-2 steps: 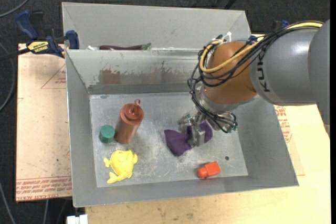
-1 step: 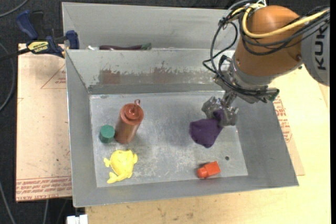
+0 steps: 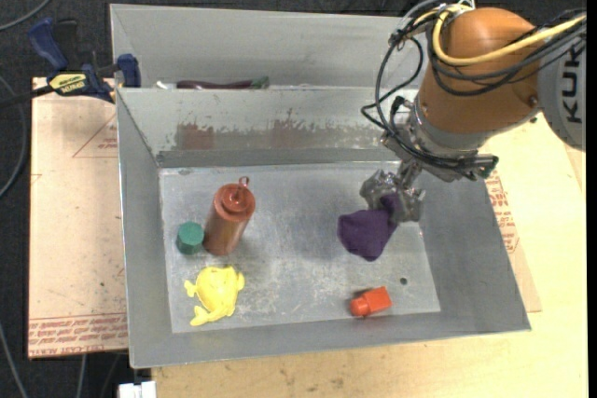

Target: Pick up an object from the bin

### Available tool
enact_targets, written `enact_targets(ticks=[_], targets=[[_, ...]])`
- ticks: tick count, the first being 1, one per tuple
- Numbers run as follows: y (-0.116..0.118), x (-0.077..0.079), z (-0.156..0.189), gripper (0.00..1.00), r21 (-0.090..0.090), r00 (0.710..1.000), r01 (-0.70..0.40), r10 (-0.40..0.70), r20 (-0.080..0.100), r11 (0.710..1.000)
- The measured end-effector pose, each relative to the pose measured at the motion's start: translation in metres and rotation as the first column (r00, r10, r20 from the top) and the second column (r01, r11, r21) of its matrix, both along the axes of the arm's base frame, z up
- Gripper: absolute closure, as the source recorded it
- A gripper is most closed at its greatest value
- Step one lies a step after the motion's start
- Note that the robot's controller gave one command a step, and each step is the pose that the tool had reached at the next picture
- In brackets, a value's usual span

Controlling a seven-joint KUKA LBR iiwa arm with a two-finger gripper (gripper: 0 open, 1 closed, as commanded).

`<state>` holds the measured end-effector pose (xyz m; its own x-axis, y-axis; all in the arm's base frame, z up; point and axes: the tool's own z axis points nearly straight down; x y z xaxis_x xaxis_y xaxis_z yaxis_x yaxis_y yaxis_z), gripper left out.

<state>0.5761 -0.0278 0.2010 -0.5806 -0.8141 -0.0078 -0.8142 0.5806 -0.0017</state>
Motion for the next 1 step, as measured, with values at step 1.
enact_targets(ticks=[1], targets=[[-0.015,-0.0027,0.1823,1.0,0.0,1.0,0.016,-0.016,0.011,1.0]])
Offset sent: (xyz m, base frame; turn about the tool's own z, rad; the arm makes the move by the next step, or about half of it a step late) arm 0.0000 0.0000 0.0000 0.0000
